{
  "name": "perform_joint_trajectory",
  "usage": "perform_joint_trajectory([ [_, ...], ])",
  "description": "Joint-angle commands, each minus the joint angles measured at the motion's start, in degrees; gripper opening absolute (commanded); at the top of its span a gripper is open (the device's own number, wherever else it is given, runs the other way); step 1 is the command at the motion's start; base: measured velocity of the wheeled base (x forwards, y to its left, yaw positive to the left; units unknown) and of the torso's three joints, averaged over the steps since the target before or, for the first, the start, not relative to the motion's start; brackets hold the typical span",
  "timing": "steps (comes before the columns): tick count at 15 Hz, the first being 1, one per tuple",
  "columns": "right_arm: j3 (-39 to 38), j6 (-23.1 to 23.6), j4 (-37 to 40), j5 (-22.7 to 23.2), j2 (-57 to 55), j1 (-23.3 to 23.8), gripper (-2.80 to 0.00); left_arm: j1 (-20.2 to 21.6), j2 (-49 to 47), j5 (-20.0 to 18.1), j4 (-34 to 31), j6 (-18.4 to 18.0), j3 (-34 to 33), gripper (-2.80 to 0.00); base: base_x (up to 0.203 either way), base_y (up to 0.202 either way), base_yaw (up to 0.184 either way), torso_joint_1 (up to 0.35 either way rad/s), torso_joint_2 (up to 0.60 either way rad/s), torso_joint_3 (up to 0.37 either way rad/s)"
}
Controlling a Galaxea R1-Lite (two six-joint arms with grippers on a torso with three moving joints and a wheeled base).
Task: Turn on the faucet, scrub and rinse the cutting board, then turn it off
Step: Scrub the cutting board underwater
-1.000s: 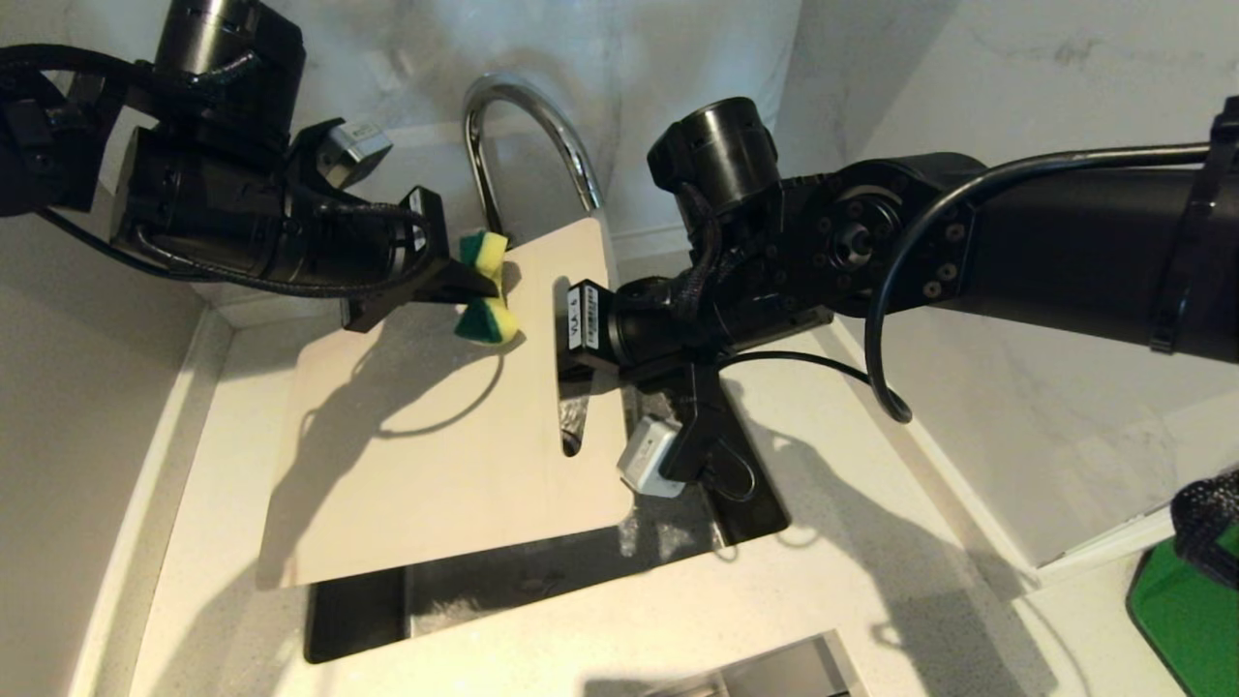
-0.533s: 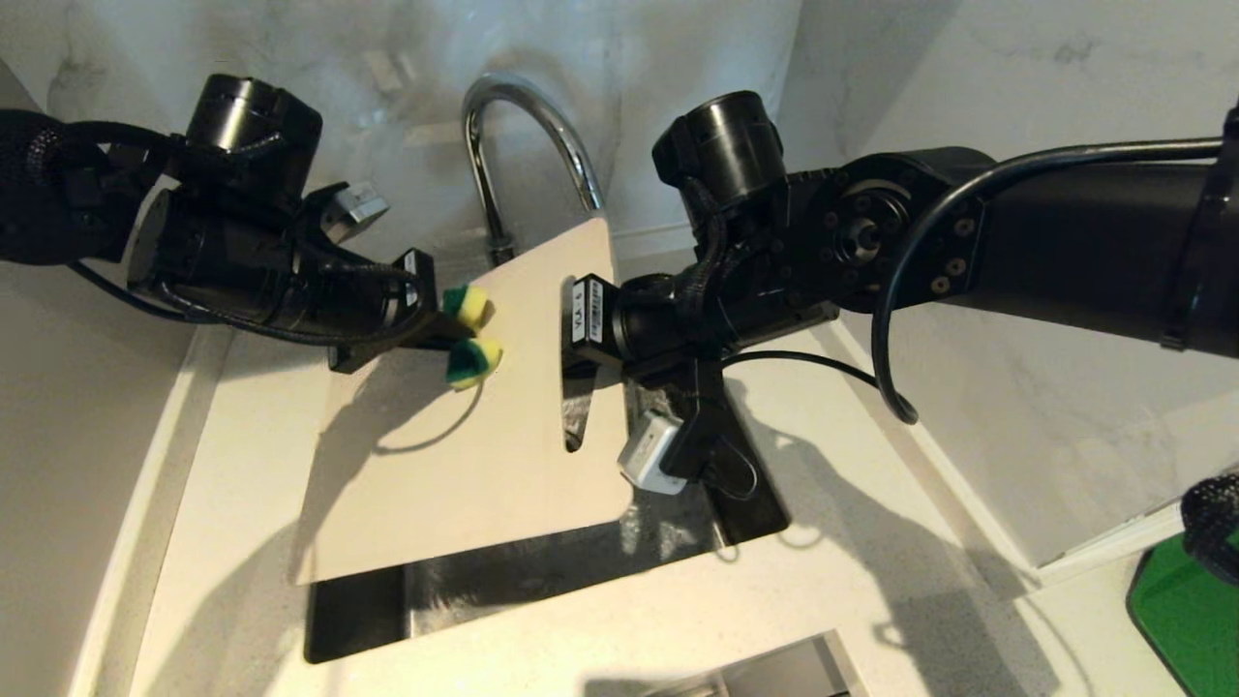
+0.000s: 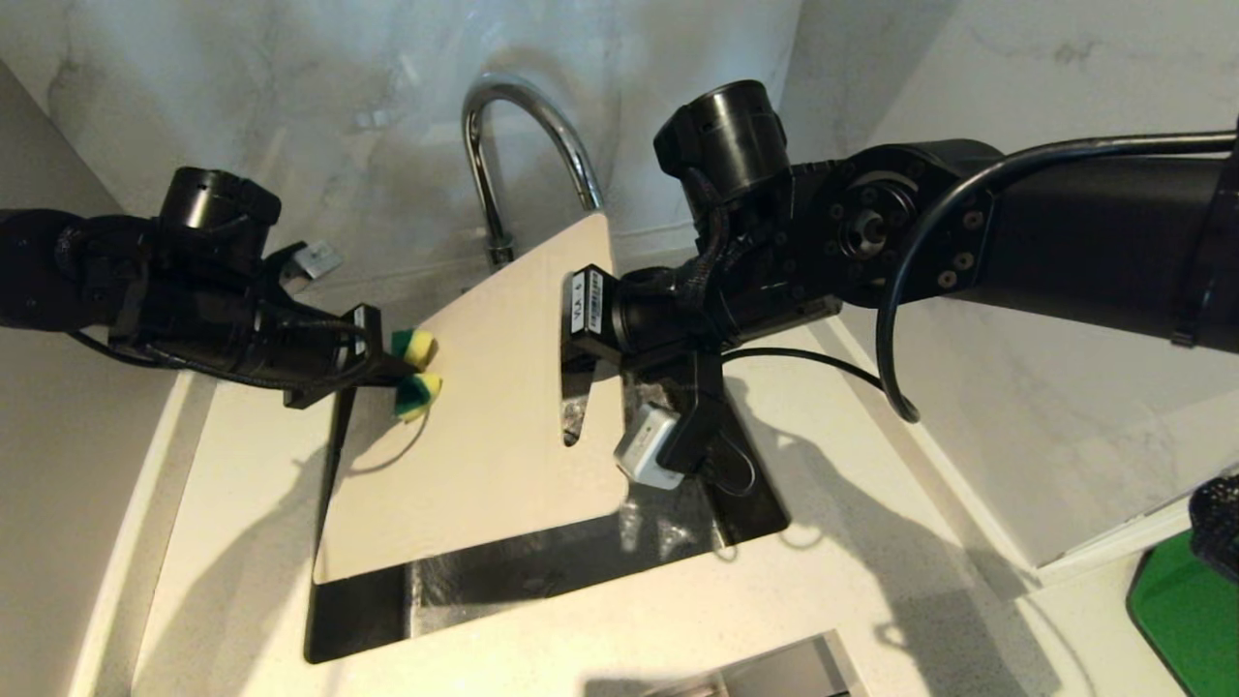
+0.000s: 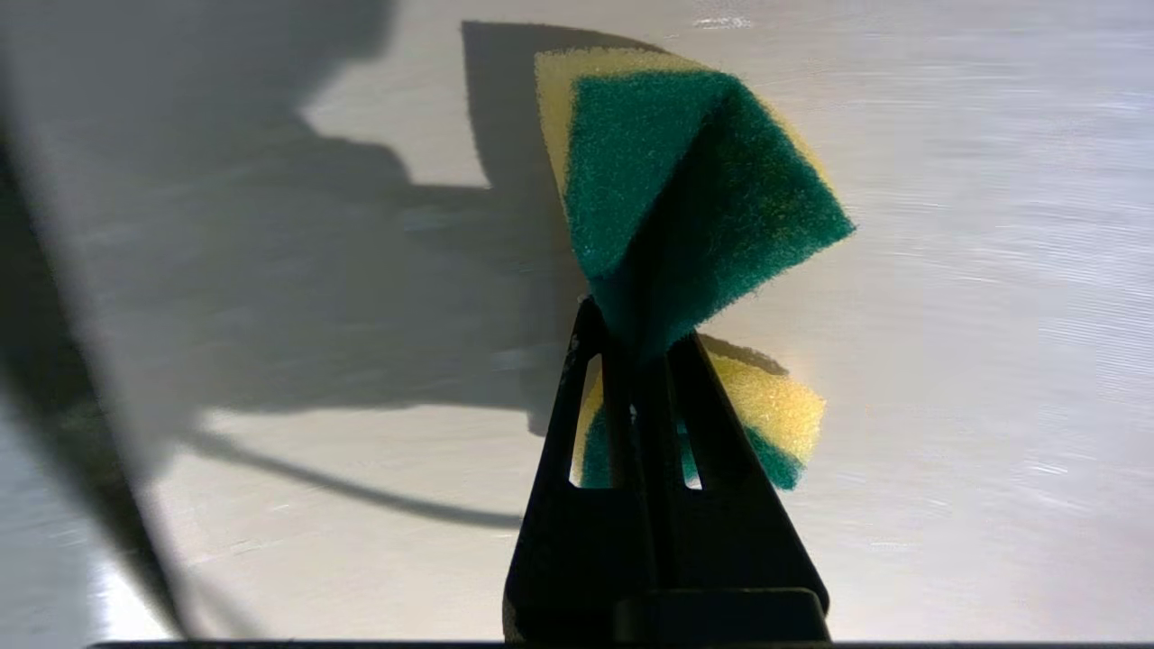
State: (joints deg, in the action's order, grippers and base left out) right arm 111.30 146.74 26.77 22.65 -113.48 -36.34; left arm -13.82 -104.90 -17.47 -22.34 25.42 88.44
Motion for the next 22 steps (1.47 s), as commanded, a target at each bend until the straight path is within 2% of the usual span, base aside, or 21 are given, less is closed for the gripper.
perform_joint_trajectory([
  [1,-0.21,0.83,0.12,0.20,0.61,-0.58,-2.80,2.20,0.07,-0.18,1.73,-0.73,-3.64,-2.80,0.000,0.000,0.000,0.000,0.00,0.000],
  [5,-0.73,0.83,0.21,0.20,1.77,-0.57,-2.80,6.86,0.43,-0.30,6.38,-4.33,-11.70,-2.80,0.000,0.000,0.000,0.000,0.00,0.000],
  [8,-1.09,0.83,0.21,0.29,2.12,-0.57,-2.80,11.96,0.09,-0.42,11.92,-7.72,-17.48,-2.80,0.000,0.000,0.000,0.000,0.00,0.000],
  [9,-1.43,0.83,0.21,0.29,2.12,-0.49,-2.80,13.36,-0.06,-1.15,12.45,-8.29,-18.12,-2.80,0.000,0.000,0.000,0.000,0.00,0.000],
  [11,-1.61,0.92,0.21,0.29,2.12,-0.48,-2.80,16.07,0.33,-5.21,12.60,-8.60,-18.13,-2.80,0.000,0.000,0.000,0.000,0.00,0.000],
  [12,-1.52,0.92,0.21,0.29,2.12,-0.48,-2.80,16.19,0.82,-5.35,12.69,-8.72,-17.92,-2.80,0.000,0.000,0.000,0.000,0.00,0.000],
  [16,-1.61,0.92,0.12,0.20,1.85,-0.40,-2.80,14.79,5.79,-5.53,12.15,-8.02,-15.12,-2.80,0.000,0.000,0.000,0.000,0.00,0.000],
  [18,-1.70,1.01,0.04,0.20,1.73,-0.31,-2.80,12.83,8.85,-5.55,7.85,-7.54,-11.51,-2.80,0.000,0.000,0.000,0.000,0.00,0.000],
  [20,-1.37,0.85,0.04,0.20,1.43,-0.24,-2.80,8.58,11.72,-5.53,1.70,-5.11,-5.93,-2.80,0.000,0.000,0.000,0.000,0.00,0.000],
  [22,-0.82,0.81,-0.04,0.20,0.78,-0.13,-2.80,1.08,14.50,-5.08,-3.99,-2.98,-1.30,-2.80,0.000,0.000,0.000,0.000,0.00,0.000],
])
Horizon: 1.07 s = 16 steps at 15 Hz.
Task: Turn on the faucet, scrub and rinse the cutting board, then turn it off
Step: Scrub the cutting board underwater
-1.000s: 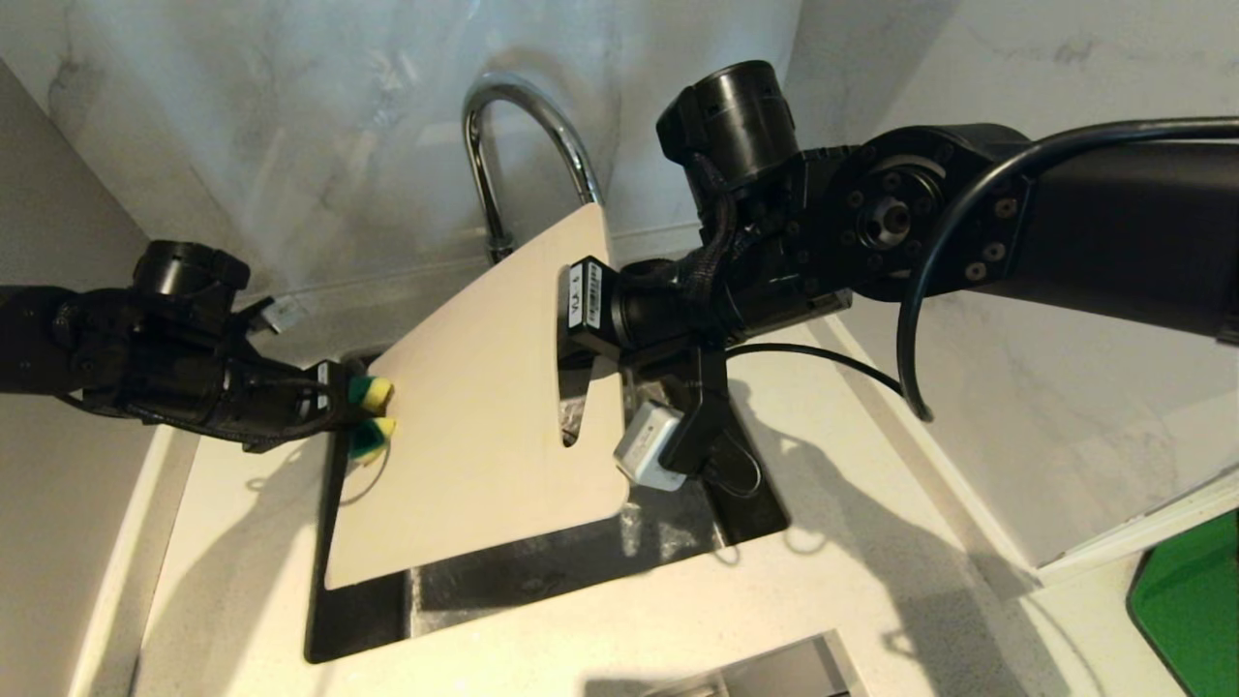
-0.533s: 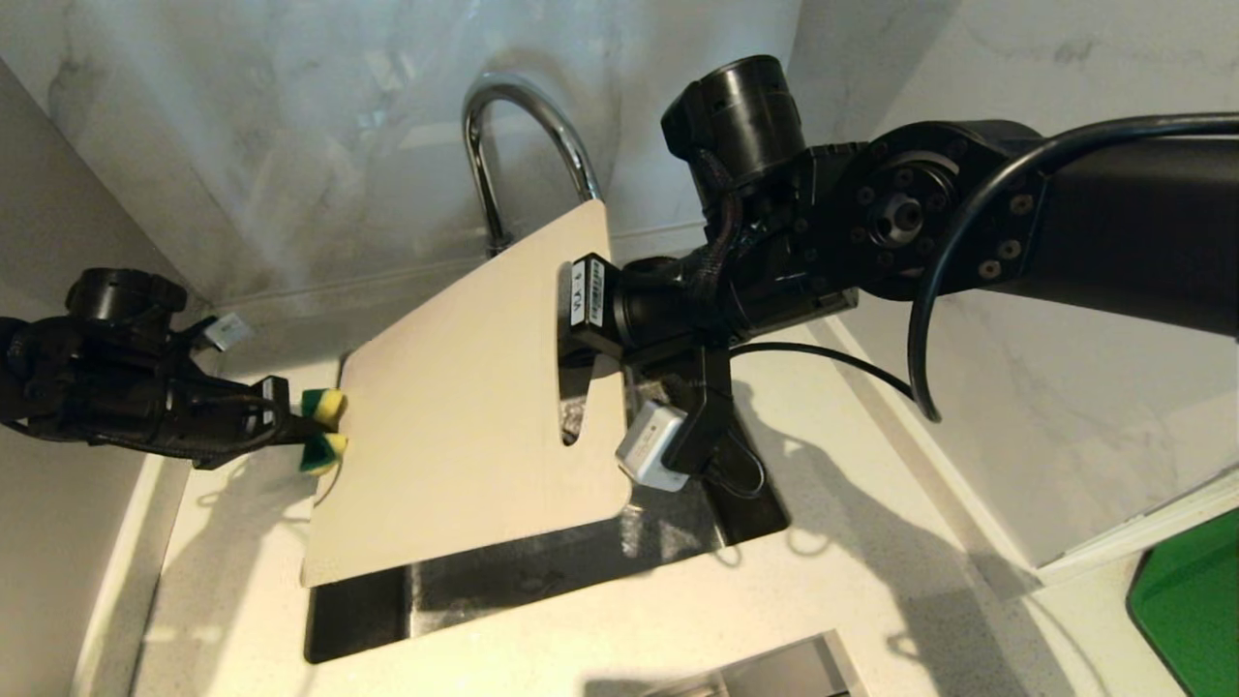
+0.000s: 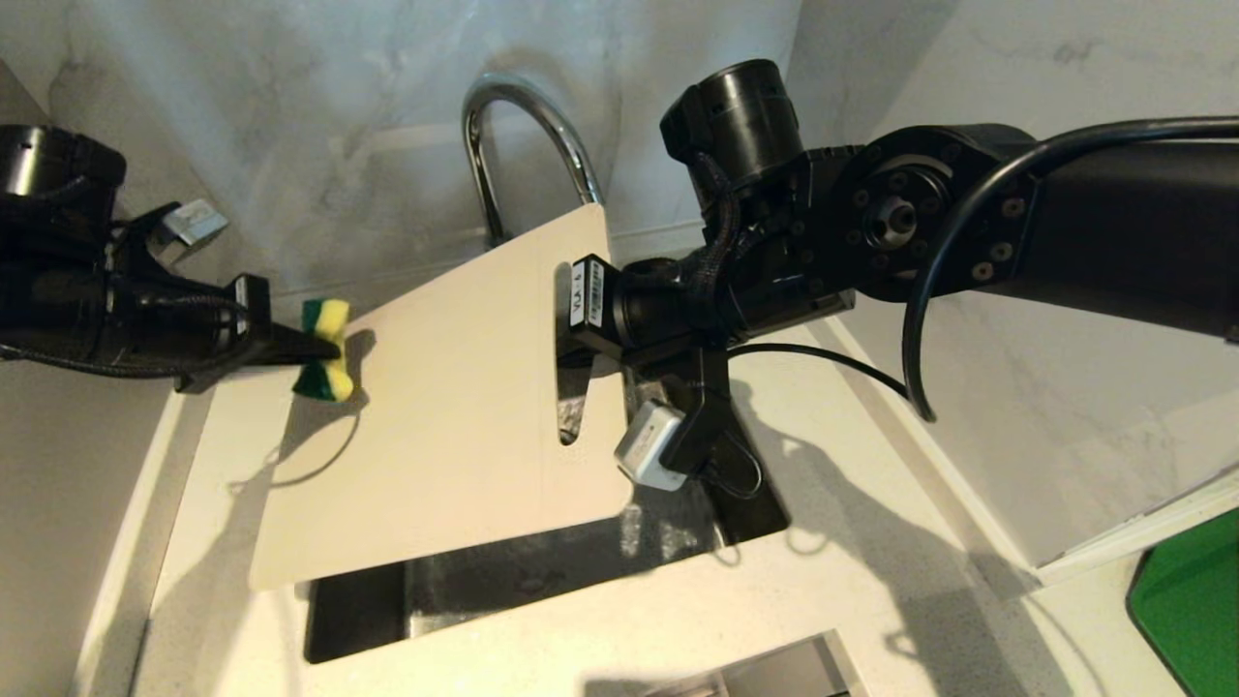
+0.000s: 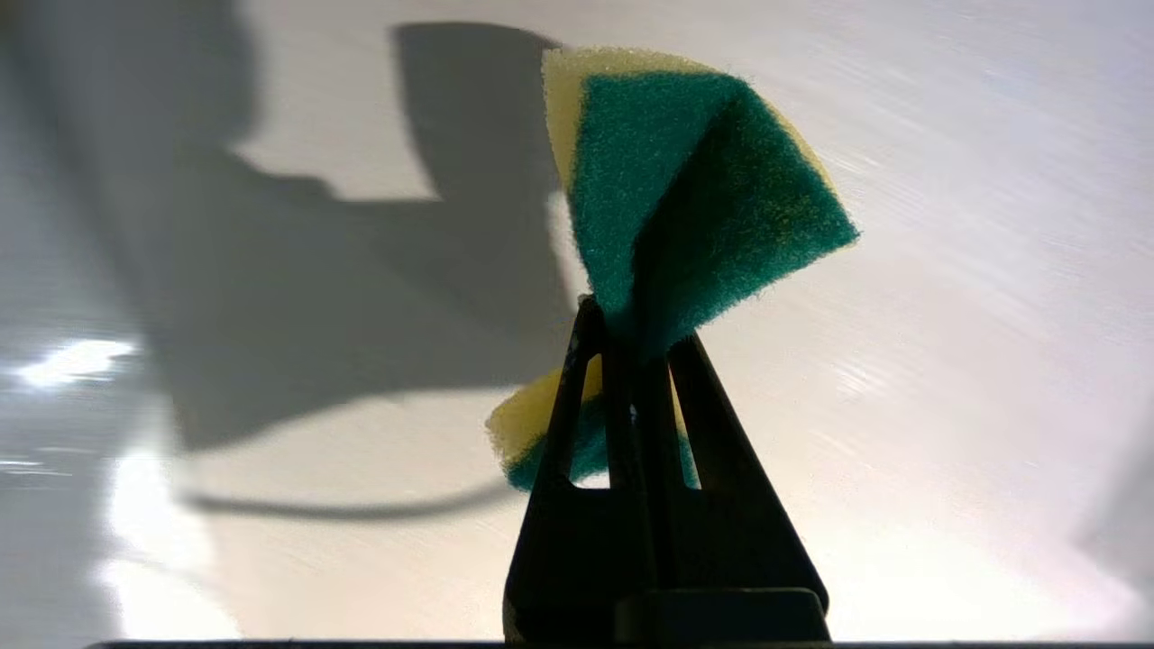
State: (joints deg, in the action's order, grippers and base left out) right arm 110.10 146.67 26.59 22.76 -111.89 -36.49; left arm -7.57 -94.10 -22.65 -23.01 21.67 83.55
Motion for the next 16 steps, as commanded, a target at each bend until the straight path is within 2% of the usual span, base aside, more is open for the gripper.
perform_joint_trajectory([
  [1,0.29,0.90,0.13,0.09,-1.05,0.01,-2.80,-9.70,4.73,0.94,-5.30,1.28,4.76,-2.80,0.000,0.000,0.000,0.000,0.00,0.000],
  [2,0.37,0.90,0.13,0.09,-1.14,0.01,-2.80,-14.52,5.26,2.89,-6.52,1.61,5.72,-2.80,0.000,0.000,0.000,0.000,0.00,0.000],
  [4,0.29,0.90,0.13,0.09,-1.05,0.01,-2.80,-22.62,3.69,9.74,-7.82,2.77,9.39,-2.80,0.000,0.000,0.000,0.000,0.00,0.000],
  [6,0.21,0.90,0.13,0.09,-0.88,0.01,-2.80,-24.64,-1.88,12.17,-8.34,4.27,14.63,-2.80,0.000,0.000,0.000,0.000,0.00,0.000],
  [8,-0.15,0.99,0.13,0.09,-0.68,0.01,-2.80,-25.30,-6.85,13.00,-8.80,5.07,19.15,-2.80,0.000,0.000,0.000,0.000,0.00,0.000],
  [10,-0.06,0.90,0.21,0.09,-0.26,0.01,-2.80,-23.78,-9.79,13.08,-8.88,5.39,19.70,-2.80,0.000,0.000,0.000,0.000,0.00,0.000],
  [16,-0.42,0.90,0.22,0.09,-0.26,0.01,-2.80,-12.48,-13.59,8.99,-8.73,4.06,17.14,-2.80,0.000,0.000,0.000,0.000,0.00,0.000],
])
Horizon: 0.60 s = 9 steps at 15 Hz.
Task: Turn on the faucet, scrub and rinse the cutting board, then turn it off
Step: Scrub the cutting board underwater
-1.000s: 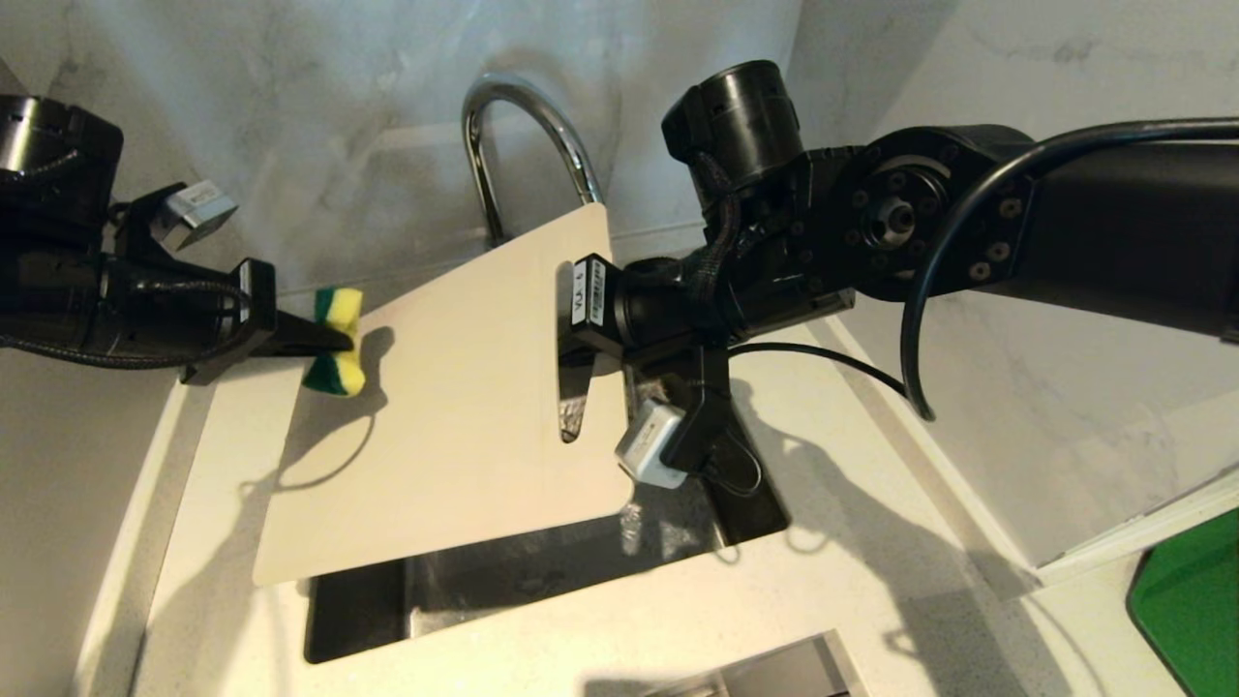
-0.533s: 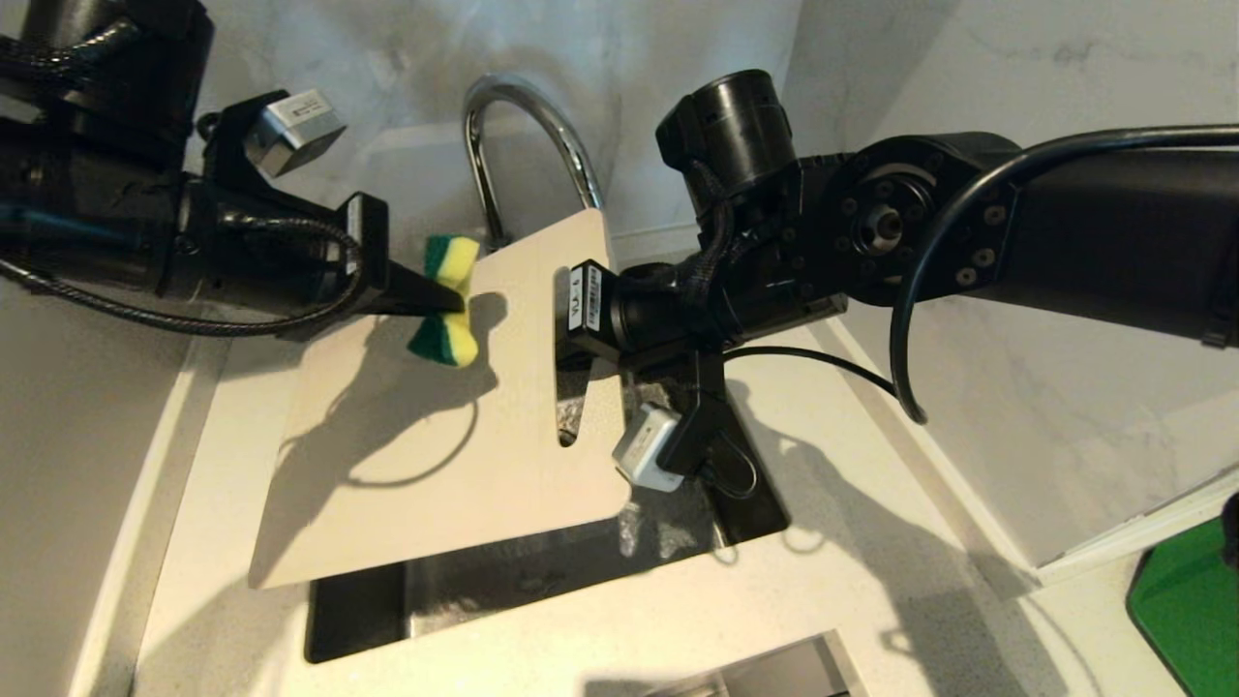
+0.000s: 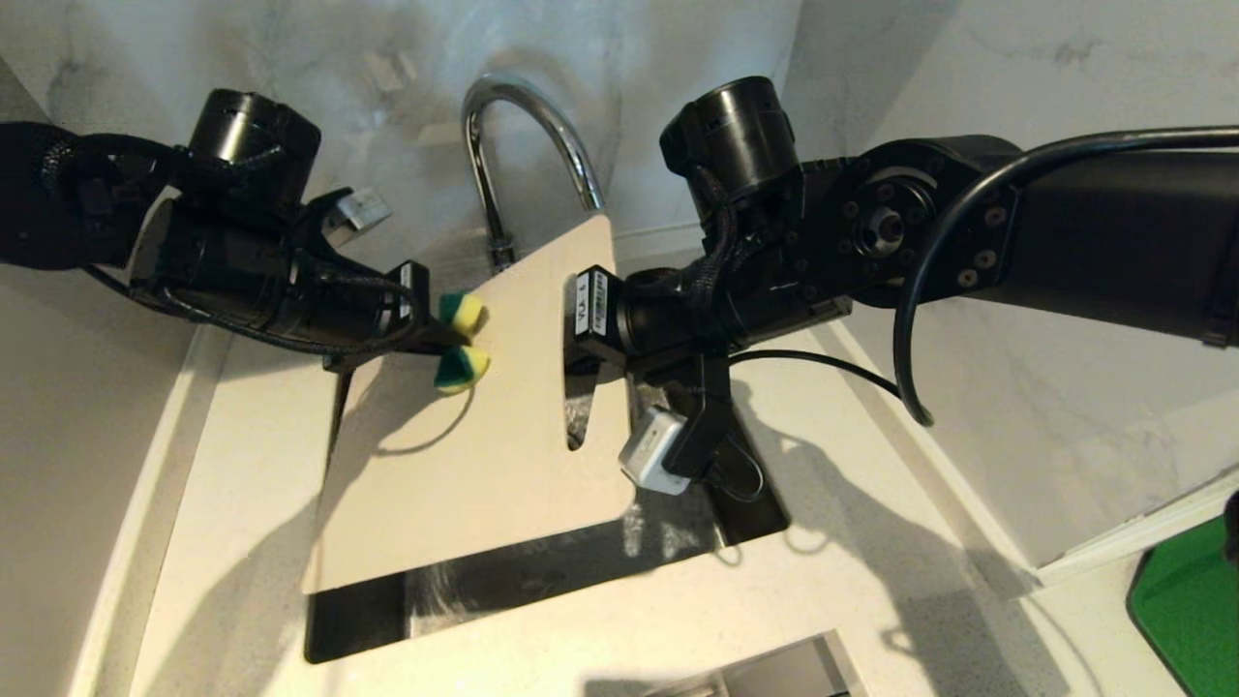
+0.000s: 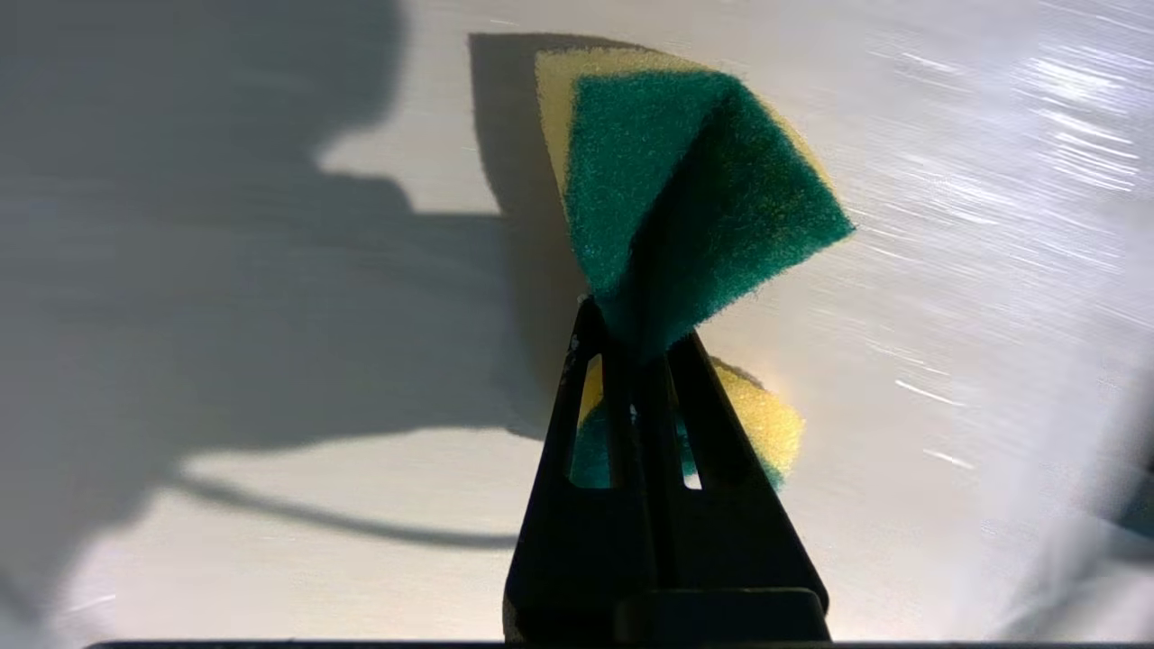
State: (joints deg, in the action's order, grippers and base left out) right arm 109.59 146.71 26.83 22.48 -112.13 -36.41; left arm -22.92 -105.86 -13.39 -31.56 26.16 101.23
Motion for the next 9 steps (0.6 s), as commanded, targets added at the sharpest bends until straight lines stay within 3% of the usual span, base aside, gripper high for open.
perform_joint_trajectory([
  [1,0.09,0.85,-0.03,0.37,-0.02,-0.06,-2.80,4.51,-2.25,-0.57,-0.17,-1.84,-0.71,-2.80,0.000,0.000,0.000,0.000,0.00,0.000],
  [4,0.01,0.85,-0.03,0.46,-0.20,-0.06,-2.80,8.62,-3.10,-4.11,-0.33,-5.07,-1.11,-2.80,0.000,0.000,0.000,0.000,0.00,0.000],
  [9,-0.41,0.92,-0.03,0.46,-0.20,-0.06,-2.80,14.36,-5.07,-5.33,-0.22,-7.45,-2.95,-2.80,0.000,0.000,0.000,0.000,0.00,0.000],
])
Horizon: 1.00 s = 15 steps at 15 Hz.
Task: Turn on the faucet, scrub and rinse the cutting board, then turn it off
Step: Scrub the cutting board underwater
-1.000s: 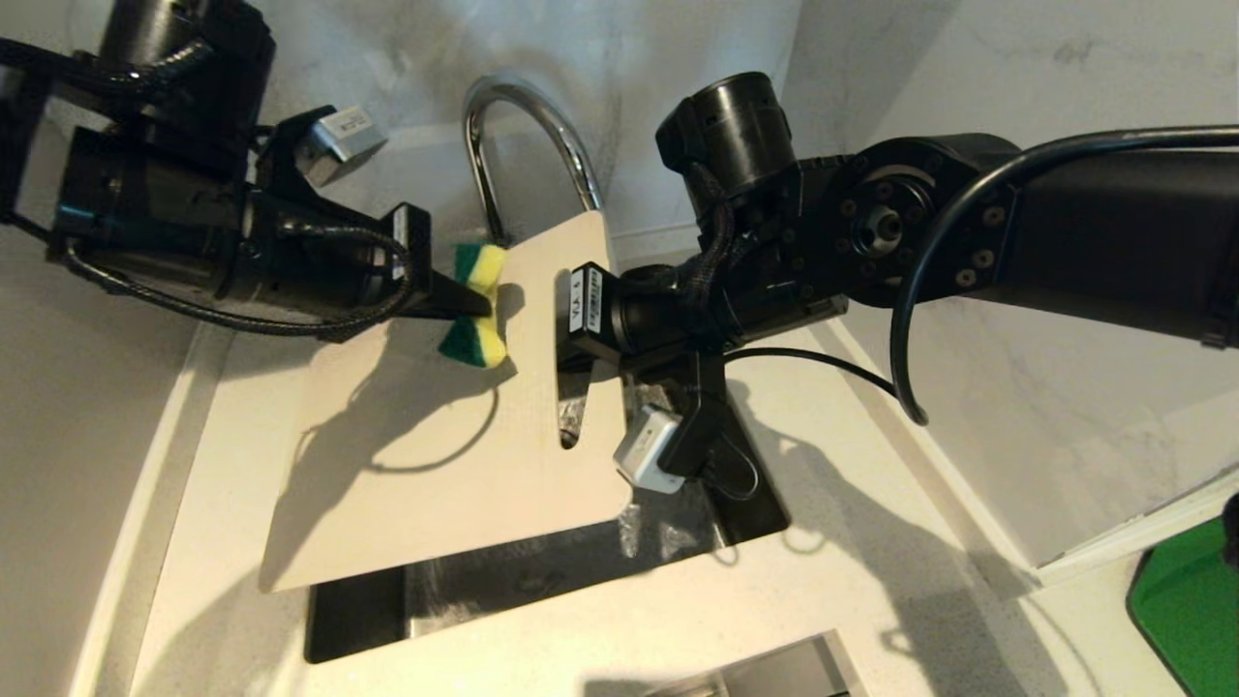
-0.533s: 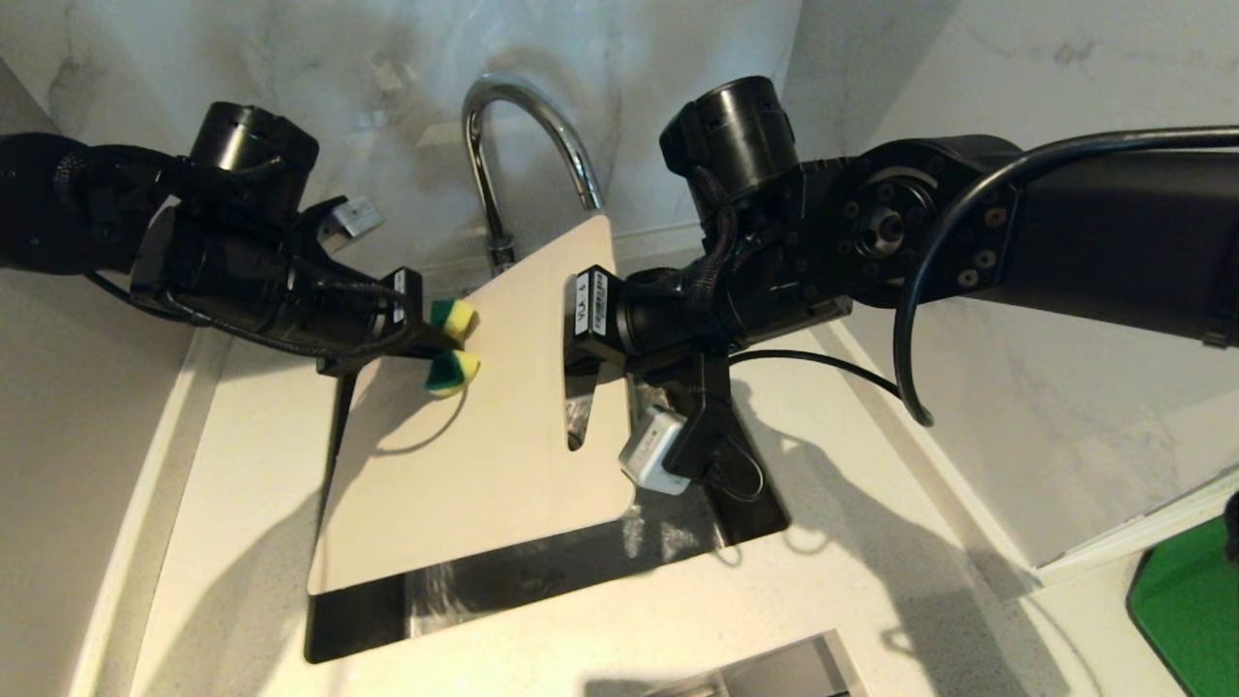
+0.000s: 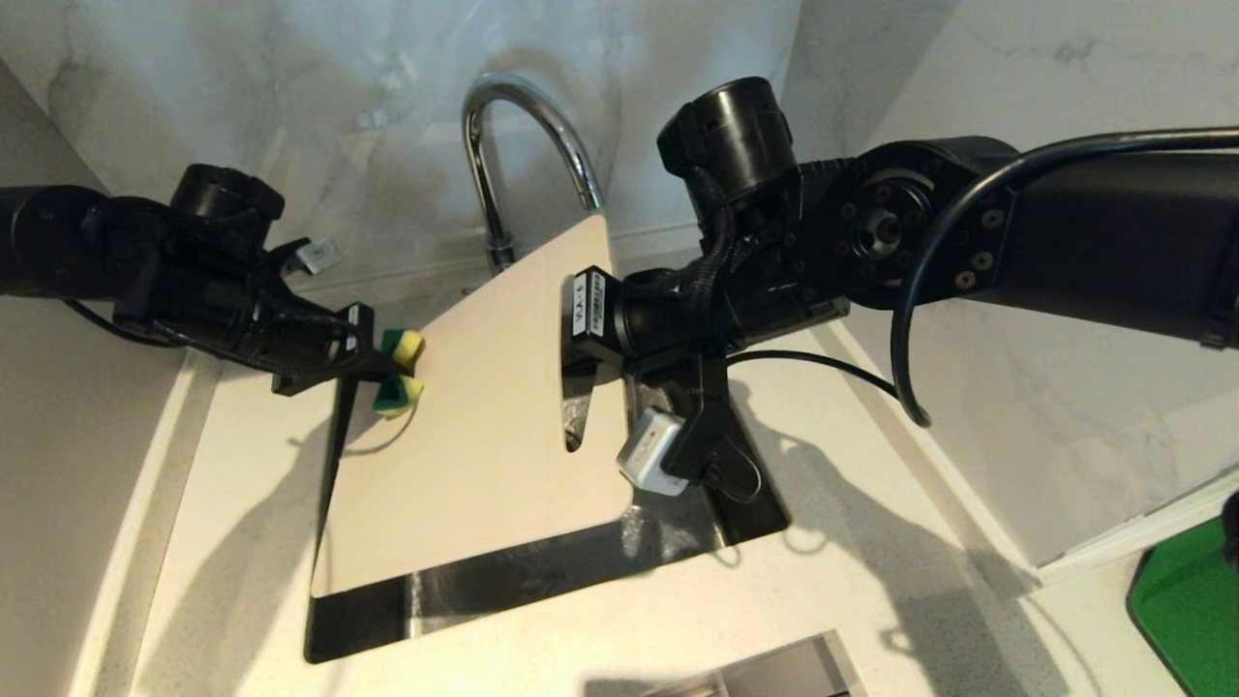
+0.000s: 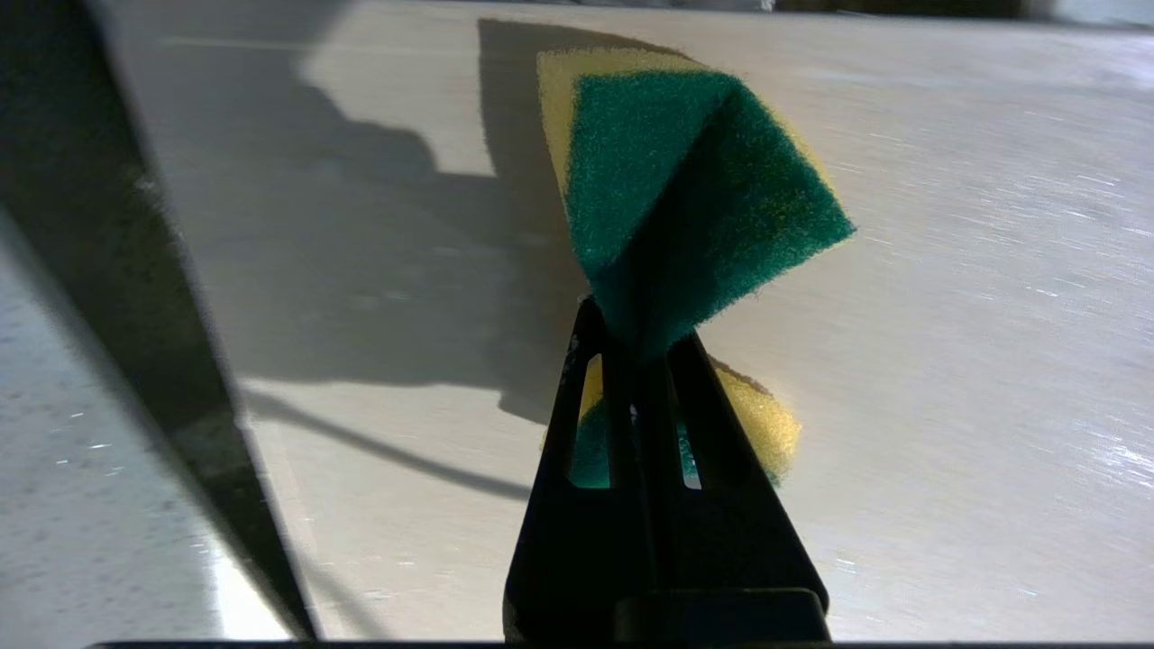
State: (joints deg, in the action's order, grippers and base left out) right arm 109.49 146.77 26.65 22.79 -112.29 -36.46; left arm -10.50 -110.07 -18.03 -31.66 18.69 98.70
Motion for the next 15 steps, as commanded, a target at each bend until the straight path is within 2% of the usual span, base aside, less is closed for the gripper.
perform_joint_trajectory([
  [1,-0.51,0.89,0.16,0.15,-0.04,-0.01,-2.80,3.54,-0.87,-2.64,-0.15,-0.12,-0.49,-2.80,0.000,0.000,0.000,0.000,0.00,0.000],
  [3,-0.59,0.89,0.16,0.15,-0.04,0.07,-2.80,6.66,-1.10,-5.13,-0.16,-0.56,-0.51,-2.80,0.000,0.000,0.000,0.000,0.00,0.000],
  [7,-0.86,0.89,0.14,0.22,0.00,0.08,-2.80,12.55,-3.16,-5.93,-0.08,-2.86,-0.87,-2.80,0.000,0.000,0.000,0.000,0.00,0.000],
  [15,-1.74,1.06,0.07,0.94,0.23,0.08,-2.80,14.21,-1.47,-6.00,0.02,-3.52,-0.32,-2.80,0.000,0.000,0.000,0.000,0.00,0.000],
])
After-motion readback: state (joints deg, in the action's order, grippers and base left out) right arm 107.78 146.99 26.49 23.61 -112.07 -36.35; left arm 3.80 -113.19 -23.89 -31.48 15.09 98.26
